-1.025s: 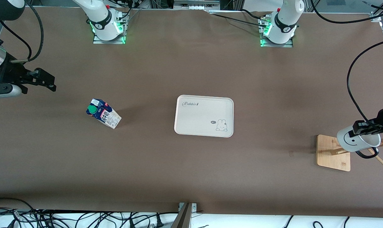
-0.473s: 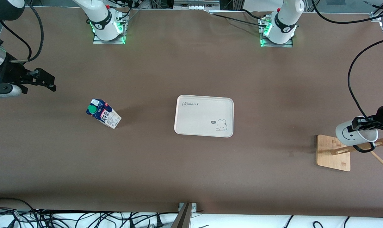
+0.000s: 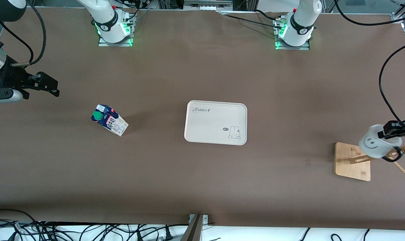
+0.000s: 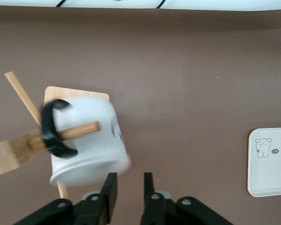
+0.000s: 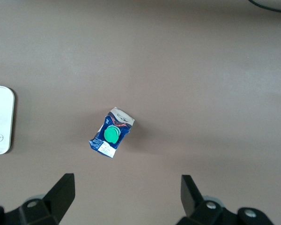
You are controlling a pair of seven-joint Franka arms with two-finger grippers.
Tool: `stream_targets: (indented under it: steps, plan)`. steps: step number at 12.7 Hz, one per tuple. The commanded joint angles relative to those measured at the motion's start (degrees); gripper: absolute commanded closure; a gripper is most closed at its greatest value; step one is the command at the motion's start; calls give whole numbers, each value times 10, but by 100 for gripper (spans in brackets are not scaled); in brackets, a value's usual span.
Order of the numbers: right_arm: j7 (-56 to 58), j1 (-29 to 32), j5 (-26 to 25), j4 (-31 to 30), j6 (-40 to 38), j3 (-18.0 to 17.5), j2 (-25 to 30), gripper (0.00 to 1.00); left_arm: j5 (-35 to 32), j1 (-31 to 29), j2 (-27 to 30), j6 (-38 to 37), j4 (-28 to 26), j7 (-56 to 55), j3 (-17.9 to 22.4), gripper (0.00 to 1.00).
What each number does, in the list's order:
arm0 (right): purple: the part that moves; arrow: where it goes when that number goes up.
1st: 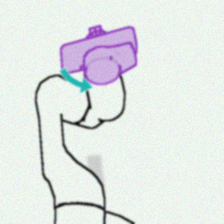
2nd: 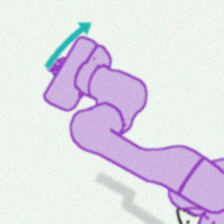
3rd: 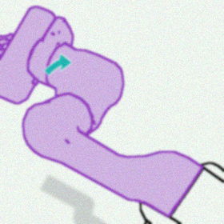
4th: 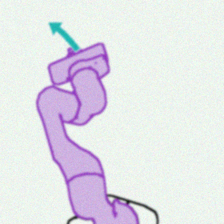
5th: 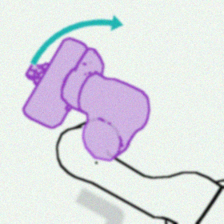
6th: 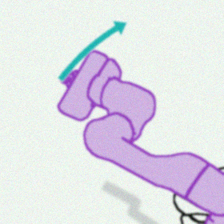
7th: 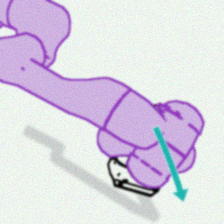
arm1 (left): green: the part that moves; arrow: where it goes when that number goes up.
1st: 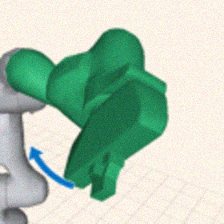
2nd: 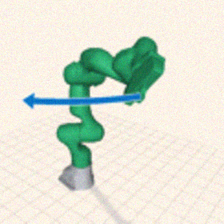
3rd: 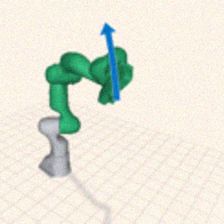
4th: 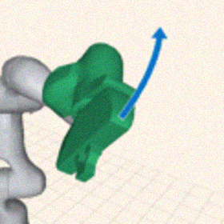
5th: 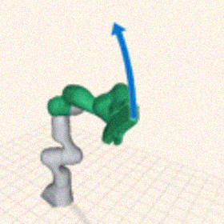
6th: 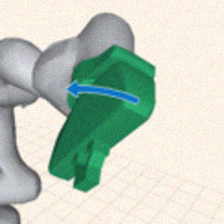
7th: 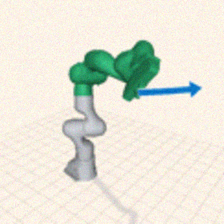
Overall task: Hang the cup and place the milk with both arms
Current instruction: 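Open the left gripper and draw it back from the mug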
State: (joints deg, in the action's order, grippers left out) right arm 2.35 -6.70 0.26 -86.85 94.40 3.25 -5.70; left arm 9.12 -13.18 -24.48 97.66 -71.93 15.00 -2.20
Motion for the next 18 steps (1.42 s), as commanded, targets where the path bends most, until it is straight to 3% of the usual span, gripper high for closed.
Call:
stream_targets:
  steps: [1, 5, 9, 11, 13, 18]
  plan:
    - [0, 0, -3, -5, 5, 0, 4, 0, 13, -3, 28, -19, 7, 10, -3, 0]
    - [0, -1, -3, -5, 5, 0, 4, 0, 5, -3, 71, -100, 7, 6, -3, 0]
    - [0, -1, -3, -5, 5, 0, 4, 0, -14, 24, 87, -121, 6, 3, -29, 0]
    - [0, -1, -3, -5, 6, -1, 4, 0, -85, 76, 83, -118, 0, -60, -33, 0]
    - [1, -2, -4, -5, 10, -4, 4, 0, -94, 98, 81, -120, -1, -143, -31, 0]
    - [-2, -2, -4, -5, 17, -4, 3, 0, -84, 79, 91, -161, 10, -88, -31, 0]
